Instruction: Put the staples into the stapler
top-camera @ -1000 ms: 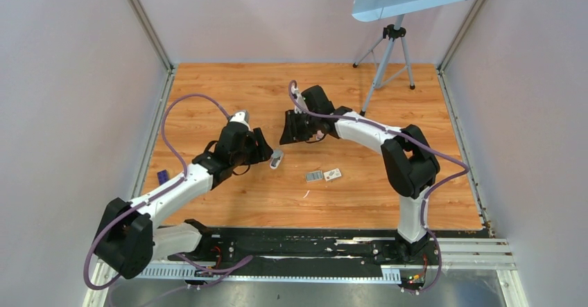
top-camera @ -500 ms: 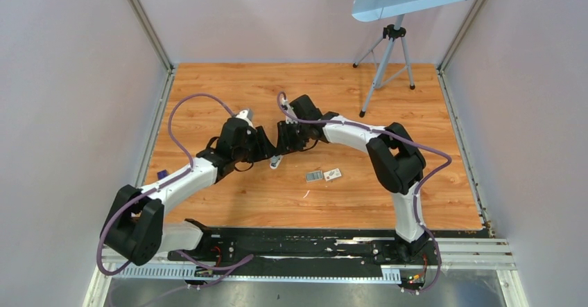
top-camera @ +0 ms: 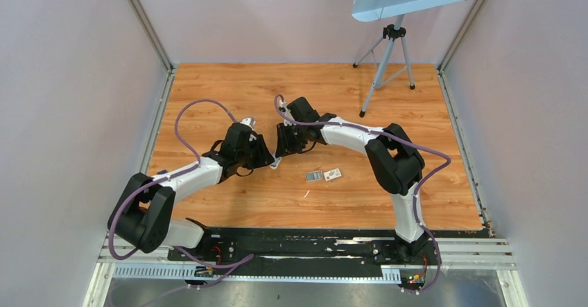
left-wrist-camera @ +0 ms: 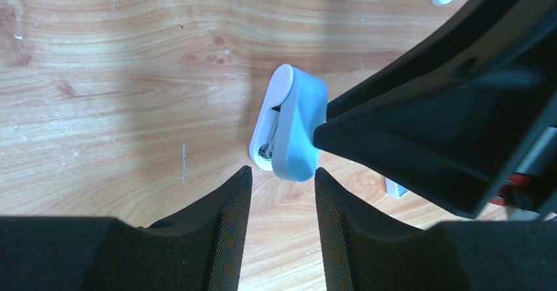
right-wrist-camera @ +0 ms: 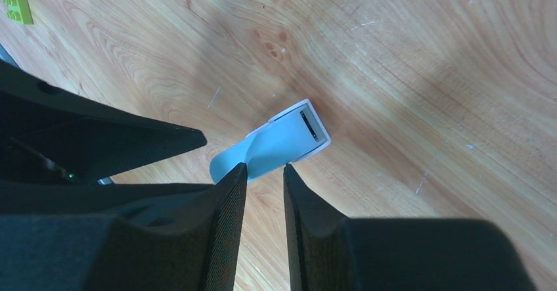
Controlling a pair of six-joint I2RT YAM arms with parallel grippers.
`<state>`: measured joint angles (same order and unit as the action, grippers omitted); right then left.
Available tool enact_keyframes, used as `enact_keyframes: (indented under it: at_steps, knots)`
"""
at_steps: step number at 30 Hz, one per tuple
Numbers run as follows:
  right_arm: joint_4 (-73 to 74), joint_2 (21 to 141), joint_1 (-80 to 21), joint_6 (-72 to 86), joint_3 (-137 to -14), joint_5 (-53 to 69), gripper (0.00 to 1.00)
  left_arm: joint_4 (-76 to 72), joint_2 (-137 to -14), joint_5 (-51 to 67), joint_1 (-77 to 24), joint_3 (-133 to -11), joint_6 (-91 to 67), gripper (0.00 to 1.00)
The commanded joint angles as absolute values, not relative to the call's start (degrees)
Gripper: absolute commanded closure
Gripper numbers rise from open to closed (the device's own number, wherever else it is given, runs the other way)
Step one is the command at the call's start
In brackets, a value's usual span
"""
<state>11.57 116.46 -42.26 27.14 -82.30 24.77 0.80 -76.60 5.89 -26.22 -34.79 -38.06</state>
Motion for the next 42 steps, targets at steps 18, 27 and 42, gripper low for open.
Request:
enact_keyframes:
  at_steps: [18, 27, 42]
  knots:
    - [14.45, 120.03, -43.98, 25.39, -77.08, 18.9, 0.71, -1.96, -88.48, 3.55, -26.01, -30.75, -35.5, 0.84]
    - [16.22, 116.45, -43.37, 23.36, -81.73, 18.66, 0.68, 4.98, -82.65, 3.29, -25.96, -36.89, -33.45, 0.73]
    - [26.18, 94.29, -39.21, 16.59, -82.25, 10.3, 0.01, 25.08, -63.29, -2.37, -25.93, -58.58, -24.09, 0.3]
